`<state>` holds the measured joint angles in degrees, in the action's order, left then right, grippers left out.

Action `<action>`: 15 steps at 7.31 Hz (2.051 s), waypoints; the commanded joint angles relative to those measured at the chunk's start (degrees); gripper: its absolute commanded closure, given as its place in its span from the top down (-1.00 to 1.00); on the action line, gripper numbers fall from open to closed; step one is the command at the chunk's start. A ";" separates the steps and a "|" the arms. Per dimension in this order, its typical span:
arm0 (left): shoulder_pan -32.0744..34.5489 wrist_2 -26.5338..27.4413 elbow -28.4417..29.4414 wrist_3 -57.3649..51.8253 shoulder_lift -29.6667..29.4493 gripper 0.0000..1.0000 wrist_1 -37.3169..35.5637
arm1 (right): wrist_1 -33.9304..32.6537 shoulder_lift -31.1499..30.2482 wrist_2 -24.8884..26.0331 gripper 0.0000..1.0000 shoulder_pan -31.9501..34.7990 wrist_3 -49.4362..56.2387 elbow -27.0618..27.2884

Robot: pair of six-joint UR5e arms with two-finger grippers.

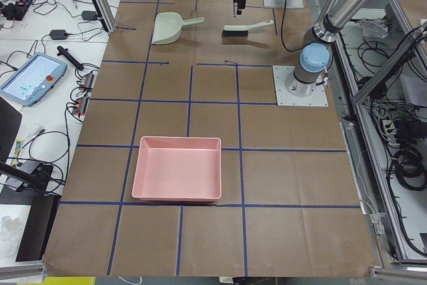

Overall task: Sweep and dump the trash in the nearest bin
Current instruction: 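Move the left gripper down over the white brush handle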

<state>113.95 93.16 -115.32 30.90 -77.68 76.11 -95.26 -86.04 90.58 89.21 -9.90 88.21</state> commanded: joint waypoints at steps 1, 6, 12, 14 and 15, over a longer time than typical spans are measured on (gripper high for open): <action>9.58 0.18 -4.62 2.66 -3.07 0.99 -12.31 | 0.16 0.00 0.13 1.00 0.00 -0.03 0.12; 17.36 0.36 -13.43 15.86 -5.36 0.89 -20.10 | 3.49 -1.32 0.39 1.00 -0.08 -0.12 0.82; 24.83 0.80 -18.16 16.03 -10.92 0.90 -30.76 | 2.54 -1.32 -0.22 1.00 -0.09 0.93 0.65; 24.83 0.80 -18.62 16.12 -10.91 0.89 -31.63 | 2.54 -1.32 -0.22 1.00 0.09 2.25 0.65; 24.83 0.80 -18.71 16.21 -10.91 0.80 -32.16 | 2.54 -1.32 -0.22 1.00 0.09 2.34 0.47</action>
<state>138.75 93.95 -133.70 47.02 -88.64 44.64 -92.71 -87.36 90.35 89.24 -7.90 88.81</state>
